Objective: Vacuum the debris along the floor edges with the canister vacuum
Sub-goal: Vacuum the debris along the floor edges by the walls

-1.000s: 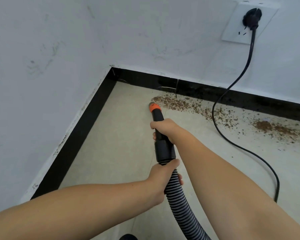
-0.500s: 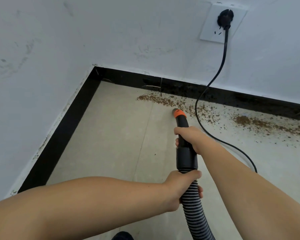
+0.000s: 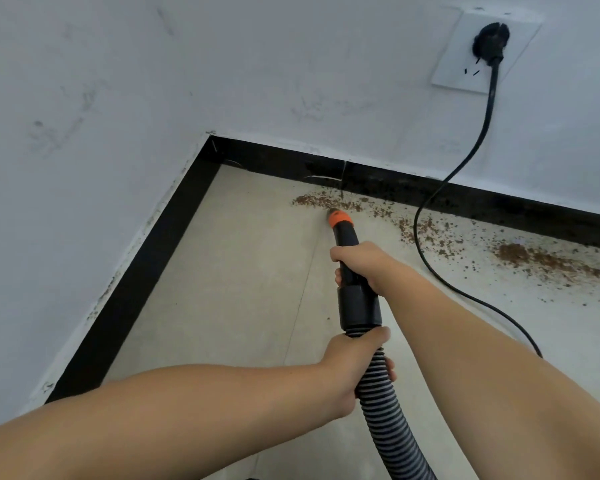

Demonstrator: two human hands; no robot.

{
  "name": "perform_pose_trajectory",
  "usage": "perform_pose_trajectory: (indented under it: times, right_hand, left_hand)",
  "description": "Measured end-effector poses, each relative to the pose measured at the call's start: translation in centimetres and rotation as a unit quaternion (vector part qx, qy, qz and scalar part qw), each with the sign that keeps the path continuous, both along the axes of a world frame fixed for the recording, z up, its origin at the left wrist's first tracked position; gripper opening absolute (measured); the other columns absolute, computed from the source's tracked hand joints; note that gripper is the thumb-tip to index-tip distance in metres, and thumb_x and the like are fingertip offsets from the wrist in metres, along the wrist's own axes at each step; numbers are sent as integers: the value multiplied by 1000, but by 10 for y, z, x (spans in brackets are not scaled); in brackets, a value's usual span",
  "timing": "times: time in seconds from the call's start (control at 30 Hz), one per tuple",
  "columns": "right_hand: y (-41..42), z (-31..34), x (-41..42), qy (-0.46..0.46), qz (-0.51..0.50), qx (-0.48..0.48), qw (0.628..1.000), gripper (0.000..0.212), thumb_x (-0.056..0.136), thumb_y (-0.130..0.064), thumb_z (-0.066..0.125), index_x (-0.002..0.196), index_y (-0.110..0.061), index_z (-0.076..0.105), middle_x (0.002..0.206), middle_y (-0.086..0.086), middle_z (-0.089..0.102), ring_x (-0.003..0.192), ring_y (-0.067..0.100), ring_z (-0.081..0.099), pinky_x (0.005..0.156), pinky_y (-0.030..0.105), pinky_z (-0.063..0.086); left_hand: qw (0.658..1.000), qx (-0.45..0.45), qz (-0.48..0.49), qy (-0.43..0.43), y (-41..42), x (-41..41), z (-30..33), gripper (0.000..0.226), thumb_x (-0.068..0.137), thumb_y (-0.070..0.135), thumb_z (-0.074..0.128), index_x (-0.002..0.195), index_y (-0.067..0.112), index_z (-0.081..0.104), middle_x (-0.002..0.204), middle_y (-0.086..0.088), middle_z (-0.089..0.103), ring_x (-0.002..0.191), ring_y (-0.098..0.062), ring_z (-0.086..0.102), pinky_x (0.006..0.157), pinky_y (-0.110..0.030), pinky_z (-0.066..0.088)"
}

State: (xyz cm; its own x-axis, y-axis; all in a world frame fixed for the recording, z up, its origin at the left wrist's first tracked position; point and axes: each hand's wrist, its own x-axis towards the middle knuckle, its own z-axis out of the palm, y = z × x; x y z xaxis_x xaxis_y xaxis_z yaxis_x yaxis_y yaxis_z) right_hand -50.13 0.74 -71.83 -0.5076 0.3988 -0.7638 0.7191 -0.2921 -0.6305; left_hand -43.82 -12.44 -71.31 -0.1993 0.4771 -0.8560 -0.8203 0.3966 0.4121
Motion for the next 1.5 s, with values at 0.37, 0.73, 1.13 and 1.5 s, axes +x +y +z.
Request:
perform_pose_trajectory:
  times: [0.37, 0.73, 1.13, 1.5]
  right_hand:
    - [-28, -3, -61, 28, 76, -9, 997, 20, 84, -7, 60, 99, -5, 48, 65, 11, 60, 44, 18, 58, 44, 24, 50]
    - [2, -9, -22, 13, -13, 7, 1000, 27, 83, -8, 59, 108, -3, 48, 59, 10, 59, 38, 16, 58, 46, 25, 50]
    - [58, -7, 28, -14, -111, 25, 993, 16, 84, -8, 61, 91, -7, 46, 54, 10, 58, 39, 19, 56, 53, 31, 52]
    - [20, -11, -14, 3, -22, 14, 1000, 16, 84, -8, 59, 94, -6, 47, 62, 11, 58, 40, 17, 57, 45, 24, 49]
  left_hand:
    - [996, -22, 82, 27, -15, -43, 1, 19, 87, 22, 66, 93, 6, 58, 56, -5, 64, 52, -20, 62, 59, -30, 54]
    - [1000, -12, -9, 8, -1, -26, 3, 19, 89, 21, 65, 94, 5, 55, 65, -9, 62, 55, -21, 61, 60, -30, 55]
    - [997, 17, -69, 2, 42, 0, 7, 17, 88, 21, 65, 90, 8, 54, 64, -8, 62, 50, -18, 60, 51, -24, 52]
    - [1000, -16, -4, 4, 17, -17, -5, 18, 88, 22, 65, 91, 7, 56, 64, -7, 63, 53, -19, 61, 55, -26, 53]
